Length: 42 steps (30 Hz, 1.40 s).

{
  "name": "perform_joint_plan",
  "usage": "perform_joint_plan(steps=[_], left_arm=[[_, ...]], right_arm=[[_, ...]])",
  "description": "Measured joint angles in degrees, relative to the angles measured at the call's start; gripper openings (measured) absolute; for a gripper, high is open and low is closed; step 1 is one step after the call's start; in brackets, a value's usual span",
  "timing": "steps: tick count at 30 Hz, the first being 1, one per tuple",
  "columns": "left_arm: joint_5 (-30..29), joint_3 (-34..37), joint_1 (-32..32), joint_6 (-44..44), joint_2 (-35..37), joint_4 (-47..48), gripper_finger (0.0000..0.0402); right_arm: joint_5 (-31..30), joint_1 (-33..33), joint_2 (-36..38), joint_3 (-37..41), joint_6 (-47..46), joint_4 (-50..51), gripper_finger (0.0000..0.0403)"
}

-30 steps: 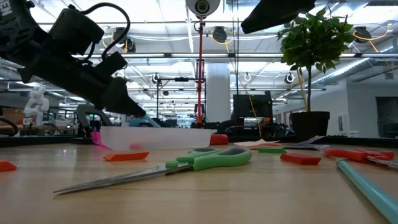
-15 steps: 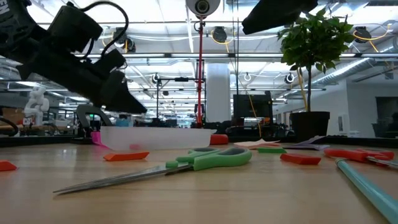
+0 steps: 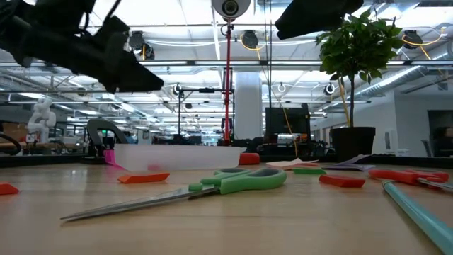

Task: Pack school essentials
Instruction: Put the light blue pencil into the pink supply box

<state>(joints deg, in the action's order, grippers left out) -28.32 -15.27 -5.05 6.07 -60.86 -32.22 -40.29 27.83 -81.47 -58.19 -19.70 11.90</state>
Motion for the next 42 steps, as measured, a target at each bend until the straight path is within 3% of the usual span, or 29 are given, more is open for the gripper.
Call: perform_joint_plan(steps=[8, 14, 21, 29, 36, 42], left_arm=[[0.02, 0.0, -1.73, -2.41, 11.97, 7.63, 0.0131], [0.0, 0.0, -3.65, -3.09, 17.01, 10.17, 0.0131], [0.0, 0.0, -4.86, -3.0, 17.04, 9.66, 0.0131], [0.0, 0.0, -5.27, -3.18, 17.01, 9.63, 0.0131], [0.16, 0.0, -5.32, -2.76, 17.01, 9.36, 0.0131], [4.66, -3.57, -8.14, -1.01, 15.83, 13.76, 0.0131]], right_arm=[[4.5, 1.68, -0.11, 0.01, -5.3, 0.18, 0.018], [4.63, 6.52, -0.88, 0.0, -9.8, 0.63, 0.018], [5.86, 9.92, -1.83, 0.01, -18.42, 4.74, 0.018], [10.43, 11.39, -1.95, 0.02, -35.14, 9.6, 0.018], [10.4, 12.99, -2.08, 0.02, -35.27, 10.29, 0.018], [7.12, 14.6, -3.76, 0.02, -33.25, 10.28, 0.018]])
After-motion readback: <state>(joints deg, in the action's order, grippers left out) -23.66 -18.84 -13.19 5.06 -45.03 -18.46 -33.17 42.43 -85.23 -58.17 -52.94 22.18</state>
